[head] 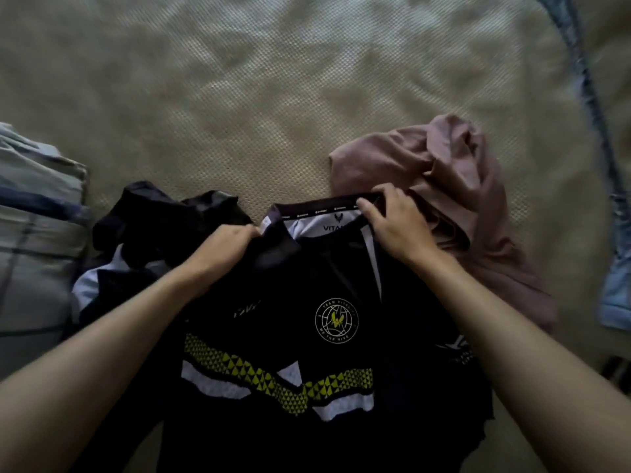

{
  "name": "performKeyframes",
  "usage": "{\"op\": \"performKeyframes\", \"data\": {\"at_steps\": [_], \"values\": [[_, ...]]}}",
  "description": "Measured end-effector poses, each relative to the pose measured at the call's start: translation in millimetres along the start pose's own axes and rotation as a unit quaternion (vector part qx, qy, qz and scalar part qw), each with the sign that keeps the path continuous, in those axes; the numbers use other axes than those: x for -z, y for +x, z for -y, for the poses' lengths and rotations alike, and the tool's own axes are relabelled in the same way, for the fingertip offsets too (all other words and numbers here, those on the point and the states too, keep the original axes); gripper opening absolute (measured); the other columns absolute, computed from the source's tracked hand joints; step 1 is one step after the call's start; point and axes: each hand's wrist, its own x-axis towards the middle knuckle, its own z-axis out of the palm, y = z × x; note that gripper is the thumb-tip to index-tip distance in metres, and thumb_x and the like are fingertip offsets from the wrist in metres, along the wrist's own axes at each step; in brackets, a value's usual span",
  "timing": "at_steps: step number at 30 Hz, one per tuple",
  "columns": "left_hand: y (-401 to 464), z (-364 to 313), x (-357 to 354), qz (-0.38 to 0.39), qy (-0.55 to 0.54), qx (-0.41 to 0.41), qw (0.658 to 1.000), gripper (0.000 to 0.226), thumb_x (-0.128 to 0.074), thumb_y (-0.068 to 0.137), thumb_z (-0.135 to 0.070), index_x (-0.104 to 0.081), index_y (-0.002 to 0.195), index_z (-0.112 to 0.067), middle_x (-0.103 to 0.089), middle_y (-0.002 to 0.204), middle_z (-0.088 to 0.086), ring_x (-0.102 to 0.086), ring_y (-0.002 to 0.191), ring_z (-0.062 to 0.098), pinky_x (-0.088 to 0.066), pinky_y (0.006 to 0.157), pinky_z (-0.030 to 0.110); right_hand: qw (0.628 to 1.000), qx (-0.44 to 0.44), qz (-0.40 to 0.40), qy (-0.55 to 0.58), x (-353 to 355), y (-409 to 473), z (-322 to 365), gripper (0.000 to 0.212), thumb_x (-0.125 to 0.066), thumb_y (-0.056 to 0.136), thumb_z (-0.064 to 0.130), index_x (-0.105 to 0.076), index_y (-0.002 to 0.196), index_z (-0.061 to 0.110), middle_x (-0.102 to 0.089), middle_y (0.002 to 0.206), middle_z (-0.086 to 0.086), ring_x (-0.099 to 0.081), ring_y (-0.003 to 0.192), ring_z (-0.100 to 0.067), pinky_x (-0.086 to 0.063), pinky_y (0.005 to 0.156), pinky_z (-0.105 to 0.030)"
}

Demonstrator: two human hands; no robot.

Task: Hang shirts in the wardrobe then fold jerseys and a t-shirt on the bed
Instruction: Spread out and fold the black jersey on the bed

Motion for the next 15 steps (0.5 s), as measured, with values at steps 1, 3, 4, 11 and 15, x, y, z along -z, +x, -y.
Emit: {"op": "performKeyframes", "data": {"at_steps": [1,3,4,11,15], "values": [[-6.6,3.4,-0.8,-0.004,0.034,-0.019,0.999,0.033,-0.047,0.098,-0.032,-0.074,0.092,-0.013,-0.077,0.095,0.003,-0.068,0.095,0.017,-0.050,0.092,0.041,1.000,0.011,-0.001,-0.018,-1.4,-16.1,0.5,0.053,-0.044,0.097,0.057,-0.050,0.136,0.022,-0.056,0.134,-0.006,-0.050,0.125,-0.027,-0.040,0.106,-0.044],[-16.2,2.4,2.9,-0.027,0.072,-0.054,0.996,0.040,-0.038,0.099,-0.043,-0.073,0.103,-0.023,-0.075,0.105,-0.006,-0.065,0.106,0.012,-0.047,0.100,0.036,0.998,0.031,0.020,-0.057,-5.9,-38.7,-2.7,0.072,-0.029,0.095,0.066,-0.032,0.153,0.023,-0.041,0.154,-0.003,-0.035,0.143,-0.022,-0.026,0.119,-0.043],[-19.0,-0.2,6.1,-0.040,0.065,-0.080,0.994,0.044,-0.033,0.100,-0.043,-0.073,0.111,-0.027,-0.072,0.114,-0.010,-0.060,0.112,0.007,-0.044,0.102,0.028,0.995,0.035,0.040,-0.080,-8.3,-43.6,-6.6,0.079,-0.024,0.094,0.069,-0.022,0.157,0.023,-0.031,0.161,-0.001,-0.024,0.149,-0.020,-0.016,0.124,-0.041],[4.1,45.3,73.3,0.004,0.216,-0.162,0.963,0.049,-0.029,0.107,-0.022,-0.030,0.156,-0.027,-0.014,0.165,-0.013,-0.009,0.150,-0.002,0.000,0.110,-0.003,0.995,-0.005,0.065,-0.075,8.6,4.3,-20.3,0.095,-0.027,0.086,0.082,-0.011,0.159,0.024,-0.015,0.167,-0.004,-0.007,0.154,-0.019,-0.003,0.126,-0.037],[47.9,45.6,100.5,-0.041,0.215,-0.157,0.963,0.053,-0.030,0.106,0.000,-0.026,0.157,-0.015,-0.005,0.168,0.003,0.000,0.150,0.004,0.007,0.108,-0.004,0.994,-0.023,0.059,-0.084,29.7,39.5,-27.0,0.100,-0.036,0.083,0.083,-0.014,0.158,0.023,-0.017,0.165,-0.010,-0.011,0.153,-0.027,-0.007,0.125,-0.041]]}}
